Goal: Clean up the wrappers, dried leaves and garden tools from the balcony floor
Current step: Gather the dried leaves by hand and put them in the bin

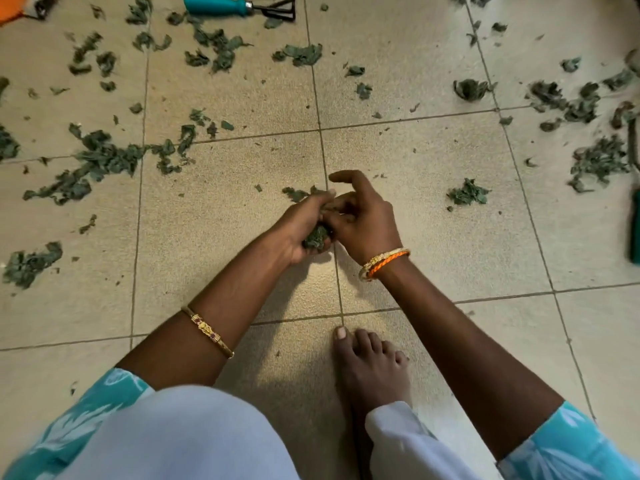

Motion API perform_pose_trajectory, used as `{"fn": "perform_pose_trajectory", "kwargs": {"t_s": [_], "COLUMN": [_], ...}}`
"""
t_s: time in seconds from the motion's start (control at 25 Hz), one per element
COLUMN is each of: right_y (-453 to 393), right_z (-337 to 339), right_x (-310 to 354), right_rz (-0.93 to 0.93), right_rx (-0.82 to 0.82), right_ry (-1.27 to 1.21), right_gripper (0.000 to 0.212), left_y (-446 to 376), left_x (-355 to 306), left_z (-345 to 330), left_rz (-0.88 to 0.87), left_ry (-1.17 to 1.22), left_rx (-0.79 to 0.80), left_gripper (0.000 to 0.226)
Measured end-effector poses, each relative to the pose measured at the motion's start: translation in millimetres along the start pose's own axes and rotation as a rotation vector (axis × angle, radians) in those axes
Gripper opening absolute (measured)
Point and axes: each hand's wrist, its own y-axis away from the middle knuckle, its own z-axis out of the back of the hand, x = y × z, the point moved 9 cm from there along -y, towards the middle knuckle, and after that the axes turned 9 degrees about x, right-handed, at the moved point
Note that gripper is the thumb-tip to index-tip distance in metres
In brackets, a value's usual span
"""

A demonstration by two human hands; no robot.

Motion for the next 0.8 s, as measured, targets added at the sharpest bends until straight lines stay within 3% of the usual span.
{"fn": "perform_pose_trajectory", "kwargs": {"t_s": [0.08,0.2,0.36,0.48,0.64,0.72,0.8], "right_y": [-4.9,-23.0,-40.0,-32.1,-14.8,-16.0,-20.3], "right_z": [-2.7,7.5,-51.0,-95.3,-76.7,-48.3,0.4], "right_x": [3.1,-2.9,-17.3,-21.9,-12.3,-16.7,-26.0], "right_rz": [0.055,0.061,0.092,0.272,0.568,0.498,0.250], "right_rx": [0.017,-0.038,0.297,0.402,0.153,0.121,0.017], "right_ry": [0.053,0.134,0.676,0.952,0.892,0.807,0.499], "right_gripper": [0.024,0.022,0.062,0.069,0.035,0.017,0.009], "left_y": [2.6,8.8,18.7,18.6,13.6,8.4,1.2], "left_x": [-1.7,-6.9,-17.3,-23.1,-25.3,-22.8,-20.2], "left_z": [23.2,60.8,93.9,102.5,95.8,90.2,78.8], "left_rz": [-0.053,-0.111,-0.160,-0.161,-0.172,-0.163,-0.139], "left_ry": [0.061,0.163,0.251,0.287,0.302,0.274,0.211], "left_rx": [-0.114,-0.203,-0.187,-0.167,-0.157,-0.163,-0.162], "left_gripper": [0.027,0.021,0.025,0.027,0.020,0.017,0.017]}}
